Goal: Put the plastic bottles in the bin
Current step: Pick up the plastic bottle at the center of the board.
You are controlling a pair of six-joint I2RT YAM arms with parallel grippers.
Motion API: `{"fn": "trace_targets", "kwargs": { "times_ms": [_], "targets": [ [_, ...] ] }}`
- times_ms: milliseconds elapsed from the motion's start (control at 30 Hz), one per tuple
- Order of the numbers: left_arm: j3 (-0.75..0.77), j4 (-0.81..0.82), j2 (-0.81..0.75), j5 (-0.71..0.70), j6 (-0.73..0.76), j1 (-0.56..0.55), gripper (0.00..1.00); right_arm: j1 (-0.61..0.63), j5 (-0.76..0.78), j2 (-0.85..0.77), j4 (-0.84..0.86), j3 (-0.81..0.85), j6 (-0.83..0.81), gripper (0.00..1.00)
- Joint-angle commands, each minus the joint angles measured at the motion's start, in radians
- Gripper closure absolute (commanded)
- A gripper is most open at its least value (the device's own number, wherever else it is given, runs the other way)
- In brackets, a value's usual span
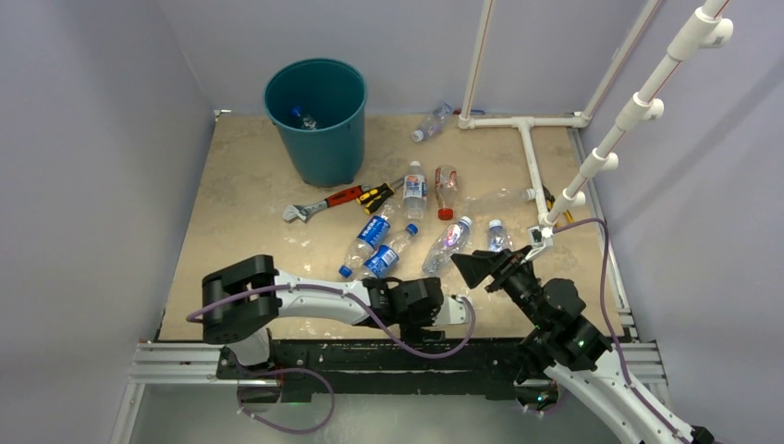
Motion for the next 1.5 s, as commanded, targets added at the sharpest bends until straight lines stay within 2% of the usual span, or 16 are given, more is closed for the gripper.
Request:
{"fn": "trace_targets", "kwargs": {
  "times_ms": [0,167,300,533,733,1000,1133,1300,1467],
  "targets": [
    [0.068,0.019,0.051,-0.001,-0.040,0.004,0.22,0.000,-0.005,0.006,0.043,0.040,-0.003,0.02],
    [0.069,0.020,0.051,0.000,-0.080,0.004,0.43,0.000,0.002,0.022,0.045,0.072,-0.014,0.02],
    [0.065,0.026,-0.024,-0.067,-0.109,0.002,0.55,0.000,0.016,0.037,0.039,0.113,-0.049,0.02],
    [0.025,0.077,-0.223,-0.121,-0.179,-0.004,0.66,0.000,0.046,0.125,0.074,0.258,-0.157,0.01],
    [-0.086,0.217,-0.439,-0.182,-0.254,-0.004,0.66,0.000,0.043,0.156,0.126,0.367,-0.246,0.01],
    [-0.243,0.453,-0.703,-0.196,-0.333,-0.001,0.64,0.000,-0.127,0.205,0.284,0.348,-0.288,0.02],
    [-0.277,0.548,-0.717,-0.154,-0.373,-0.001,0.64,0.000,-0.187,0.260,0.367,0.324,-0.255,0.03],
    [-0.277,0.580,-0.709,-0.105,-0.398,-0.001,0.64,0.000,-0.239,0.357,0.441,0.358,-0.223,0.04],
    [-0.298,0.638,-0.724,-0.114,-0.414,-0.001,0.64,0.000,-0.293,0.478,0.427,0.436,-0.215,0.07]
  ]
}}
